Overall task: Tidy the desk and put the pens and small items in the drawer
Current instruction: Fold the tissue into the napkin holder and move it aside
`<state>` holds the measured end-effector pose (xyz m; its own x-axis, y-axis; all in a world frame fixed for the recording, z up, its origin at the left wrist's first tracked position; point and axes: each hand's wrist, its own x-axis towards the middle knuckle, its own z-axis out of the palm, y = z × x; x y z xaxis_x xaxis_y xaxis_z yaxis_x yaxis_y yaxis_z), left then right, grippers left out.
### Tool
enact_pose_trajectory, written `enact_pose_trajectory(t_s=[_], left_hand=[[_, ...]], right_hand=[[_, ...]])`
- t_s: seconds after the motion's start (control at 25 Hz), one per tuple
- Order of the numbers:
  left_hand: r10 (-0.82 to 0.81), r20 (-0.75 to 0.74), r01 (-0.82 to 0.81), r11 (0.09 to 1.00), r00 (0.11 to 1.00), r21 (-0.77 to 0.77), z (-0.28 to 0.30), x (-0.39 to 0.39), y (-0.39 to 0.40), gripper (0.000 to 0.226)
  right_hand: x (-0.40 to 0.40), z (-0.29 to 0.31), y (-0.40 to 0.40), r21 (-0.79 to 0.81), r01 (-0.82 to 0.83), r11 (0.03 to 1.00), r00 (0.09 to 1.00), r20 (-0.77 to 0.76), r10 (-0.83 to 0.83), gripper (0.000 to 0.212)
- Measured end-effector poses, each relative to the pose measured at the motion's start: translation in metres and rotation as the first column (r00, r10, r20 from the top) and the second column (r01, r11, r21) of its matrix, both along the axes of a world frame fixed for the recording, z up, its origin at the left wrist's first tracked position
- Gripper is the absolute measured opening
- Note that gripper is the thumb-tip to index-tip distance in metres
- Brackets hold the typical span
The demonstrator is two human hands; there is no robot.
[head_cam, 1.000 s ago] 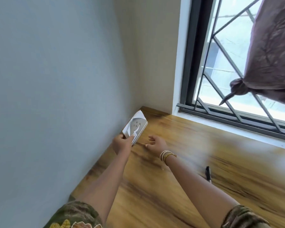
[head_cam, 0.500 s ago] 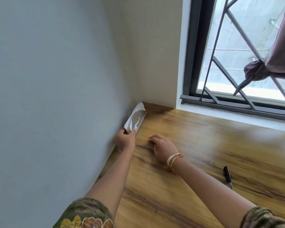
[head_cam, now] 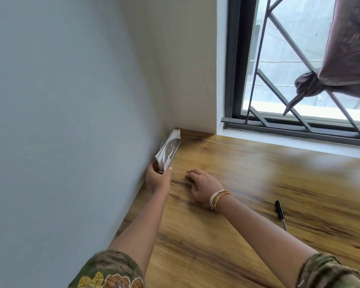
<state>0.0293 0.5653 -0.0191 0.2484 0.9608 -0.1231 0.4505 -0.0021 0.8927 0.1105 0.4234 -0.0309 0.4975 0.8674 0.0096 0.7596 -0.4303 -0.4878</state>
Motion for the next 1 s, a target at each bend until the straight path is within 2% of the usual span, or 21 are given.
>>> enact_pose_trajectory(t_s=[0.12, 0.2, 0.36, 0.6, 0.8, 1.0], left_hand=[[0.022, -0.028, -0.022, 1.0, 0.999, -0.012, 0.003, -0.01, -0.019, 0.08], [0.031, -0.04, -0.032, 0.999, 0.999, -0.009, 0.01, -0.017, -0.042, 0.081], [-0.017, -0.05, 0.02, 0.998, 0.999, 0.054, 0.019, -0.03, -0.106, 0.068], [-0.149, -0.09, 0.16, 0.979, 0.985, 0.125, 0.021, -0.053, -0.222, 0.043], [-0.243, -0.127, 0.264, 0.945, 0.962, 0.192, 0.008, -0.073, -0.309, 0.038], [-0.367, -0.187, 0.403, 0.887, 0.911, 0.226, 0.002, -0.099, -0.381, 0.035]], right_hand=[[-0.008, 0.0, -0.017, -0.022, 0.031, 0.999, 0.996, 0.085, -0.029, 0.047], [-0.013, 0.0, -0.039, -0.009, 0.089, 0.996, 0.988, 0.13, -0.087, 0.044], [-0.019, 0.007, -0.099, 0.034, 0.171, 0.985, 0.973, 0.152, -0.174, 0.042], [-0.038, 0.023, -0.209, 0.069, 0.192, 0.979, 0.967, 0.158, -0.201, 0.041], [-0.058, 0.023, -0.294, 0.096, 0.228, 0.969, 0.958, 0.156, -0.241, 0.041], [-0.086, 0.02, -0.369, 0.136, 0.355, 0.925, 0.916, 0.148, -0.374, 0.041]])
